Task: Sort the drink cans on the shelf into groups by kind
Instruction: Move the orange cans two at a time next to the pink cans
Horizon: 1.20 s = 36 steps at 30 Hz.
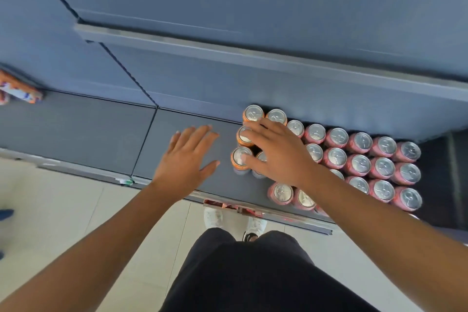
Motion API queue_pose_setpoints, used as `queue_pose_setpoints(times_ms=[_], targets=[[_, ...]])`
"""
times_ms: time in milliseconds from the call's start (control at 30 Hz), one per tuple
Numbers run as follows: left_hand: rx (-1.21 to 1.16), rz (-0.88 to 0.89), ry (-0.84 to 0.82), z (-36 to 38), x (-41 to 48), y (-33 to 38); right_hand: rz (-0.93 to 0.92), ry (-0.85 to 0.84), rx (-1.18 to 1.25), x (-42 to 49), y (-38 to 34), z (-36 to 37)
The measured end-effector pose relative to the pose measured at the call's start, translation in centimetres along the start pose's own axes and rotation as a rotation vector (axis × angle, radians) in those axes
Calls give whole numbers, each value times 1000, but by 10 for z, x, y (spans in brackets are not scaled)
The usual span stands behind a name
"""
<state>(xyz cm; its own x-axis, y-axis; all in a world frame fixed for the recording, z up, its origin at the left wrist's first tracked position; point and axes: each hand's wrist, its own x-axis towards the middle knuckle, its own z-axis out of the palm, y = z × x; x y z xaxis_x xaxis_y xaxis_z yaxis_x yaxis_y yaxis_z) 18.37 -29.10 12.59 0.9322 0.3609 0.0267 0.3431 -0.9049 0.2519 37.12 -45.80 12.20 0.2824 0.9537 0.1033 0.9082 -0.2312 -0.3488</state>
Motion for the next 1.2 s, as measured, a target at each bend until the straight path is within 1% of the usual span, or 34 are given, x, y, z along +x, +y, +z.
queue_pose_setpoints(times_ms=[167, 367, 567, 633, 733, 867, 1033, 1200], targets=[[117, -110, 22, -25, -29, -23, -83, 26, -14, 31, -43, 4], [181, -215, 117, -53, -84, -68, -175, -8, -12, 72, -113, 16], [208, -356, 205, -82, -169, -134, -252, -38, -14, 117, -230, 42], [218, -400, 216, -92, -199, -159, -267, -81, -12, 127, -274, 54], [246, -474, 222, -106, -246, -194, -314, -83, 1, 143, -337, 74], [256, -591, 232, -121, -306, -233, -364, -122, 14, 162, -405, 98], [256, -714, 246, -135, -354, -274, -427, -167, 30, 190, -461, 122], [239, -780, 238, -143, -363, -314, -447, -189, 54, 231, -491, 146]])
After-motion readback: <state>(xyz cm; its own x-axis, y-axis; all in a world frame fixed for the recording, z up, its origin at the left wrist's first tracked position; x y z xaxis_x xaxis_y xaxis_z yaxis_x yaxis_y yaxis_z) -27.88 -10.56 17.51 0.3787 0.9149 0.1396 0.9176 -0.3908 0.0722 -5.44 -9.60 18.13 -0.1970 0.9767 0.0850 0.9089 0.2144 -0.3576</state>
